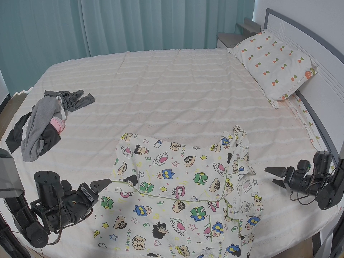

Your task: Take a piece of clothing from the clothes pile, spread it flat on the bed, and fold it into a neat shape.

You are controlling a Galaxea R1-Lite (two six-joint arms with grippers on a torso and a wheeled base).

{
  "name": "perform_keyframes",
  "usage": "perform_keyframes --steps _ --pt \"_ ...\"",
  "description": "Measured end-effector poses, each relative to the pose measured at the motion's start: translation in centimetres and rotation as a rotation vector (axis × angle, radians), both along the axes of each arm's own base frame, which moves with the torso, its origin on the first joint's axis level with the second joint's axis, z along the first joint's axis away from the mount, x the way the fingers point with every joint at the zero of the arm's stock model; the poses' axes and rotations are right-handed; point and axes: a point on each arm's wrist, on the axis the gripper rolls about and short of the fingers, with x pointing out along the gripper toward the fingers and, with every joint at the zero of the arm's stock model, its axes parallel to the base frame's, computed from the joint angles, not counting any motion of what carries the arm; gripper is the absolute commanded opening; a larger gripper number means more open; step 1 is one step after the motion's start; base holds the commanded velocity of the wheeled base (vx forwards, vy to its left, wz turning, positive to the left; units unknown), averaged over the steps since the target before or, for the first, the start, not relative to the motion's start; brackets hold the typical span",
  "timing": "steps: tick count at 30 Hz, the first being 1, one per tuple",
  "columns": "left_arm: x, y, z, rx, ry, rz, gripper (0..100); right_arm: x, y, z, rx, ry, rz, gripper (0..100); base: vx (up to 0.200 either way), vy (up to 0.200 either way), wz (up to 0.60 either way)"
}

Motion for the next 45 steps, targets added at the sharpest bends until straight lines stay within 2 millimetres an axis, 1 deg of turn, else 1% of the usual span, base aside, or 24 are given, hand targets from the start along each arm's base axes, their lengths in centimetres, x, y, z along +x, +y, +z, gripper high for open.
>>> perform_keyframes --steps 4,6,12,17,27,35,36,45 --pt "0.0 -0.1 -0.2 0.003 0.009 -0.002 100 1.4 0.4 -1.8 -0.012 0.023 0.034 100 0.0 0.0 0.0" --pt "0.0 -0.1 -0.4 0.004 0.017 -0.005 100 1.9 0.9 -2.7 -0.013 0.04 0.058 100 0.0 0.0 0.0" --pt "0.1 -0.2 -1.0 0.004 0.05 -0.004 100 2.4 1.7 -4.4 -0.012 0.078 0.09 100 0.0 0.0 0.0" --pt "0.1 -0.6 -1.3 -0.009 0.072 -0.008 100 2.5 1.5 -4.8 -0.012 0.086 0.084 100 0.0 0.0 0.0" --pt "0.1 -0.8 -1.5 -0.006 0.082 -0.013 100 2.8 0.7 -4.9 -0.011 0.077 0.055 100 0.0 0.0 0.0" --pt "0.1 -0.8 -1.6 -0.006 0.084 -0.014 100 3.4 1.1 -5.0 -0.012 0.064 0.07 100 0.0 0.0 0.0" --pt "0.1 -0.8 -1.6 -0.006 0.084 -0.014 100 3.4 1.2 -5.1 -0.012 0.066 0.074 0 0.0 0.0 0.0" --pt "0.1 -0.8 -1.6 -0.005 0.084 -0.012 100 3.3 1.6 -5.5 -0.011 0.082 0.085 0 0.0 0.0 0.0"
